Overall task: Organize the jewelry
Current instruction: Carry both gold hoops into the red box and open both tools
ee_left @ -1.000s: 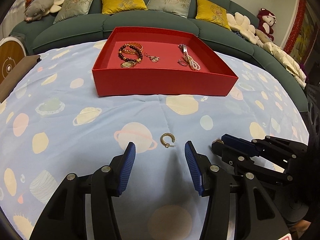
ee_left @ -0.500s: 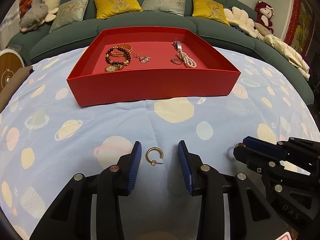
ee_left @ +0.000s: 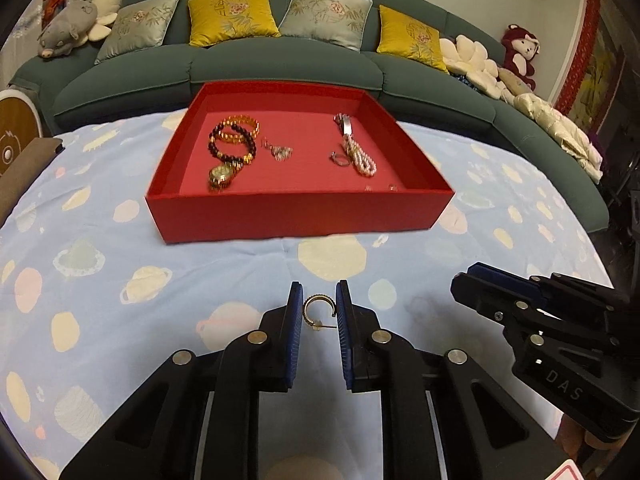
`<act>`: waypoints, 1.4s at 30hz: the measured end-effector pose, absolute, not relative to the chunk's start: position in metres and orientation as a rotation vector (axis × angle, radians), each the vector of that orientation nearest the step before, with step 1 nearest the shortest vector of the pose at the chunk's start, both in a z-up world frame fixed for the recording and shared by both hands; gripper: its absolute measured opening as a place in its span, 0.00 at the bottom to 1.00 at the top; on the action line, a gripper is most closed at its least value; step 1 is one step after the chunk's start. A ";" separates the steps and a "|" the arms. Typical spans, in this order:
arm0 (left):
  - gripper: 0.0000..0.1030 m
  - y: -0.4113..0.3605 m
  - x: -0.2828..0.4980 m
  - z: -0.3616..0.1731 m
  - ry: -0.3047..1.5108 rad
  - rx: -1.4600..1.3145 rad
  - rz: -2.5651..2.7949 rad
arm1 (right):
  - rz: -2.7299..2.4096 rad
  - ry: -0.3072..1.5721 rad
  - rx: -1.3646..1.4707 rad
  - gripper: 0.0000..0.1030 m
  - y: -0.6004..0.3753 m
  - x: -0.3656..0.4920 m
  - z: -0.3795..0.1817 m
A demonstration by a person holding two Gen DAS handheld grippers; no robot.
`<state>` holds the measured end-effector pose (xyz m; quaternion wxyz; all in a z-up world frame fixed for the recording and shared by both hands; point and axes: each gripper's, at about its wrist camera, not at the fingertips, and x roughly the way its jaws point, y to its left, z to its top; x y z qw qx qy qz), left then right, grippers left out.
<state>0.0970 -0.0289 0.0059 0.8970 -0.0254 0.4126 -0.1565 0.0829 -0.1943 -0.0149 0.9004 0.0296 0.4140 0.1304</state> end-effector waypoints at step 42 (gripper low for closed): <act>0.25 -0.003 0.206 0.033 0.796 -0.125 -0.243 | 0.242 0.753 0.169 0.17 -0.188 0.197 0.018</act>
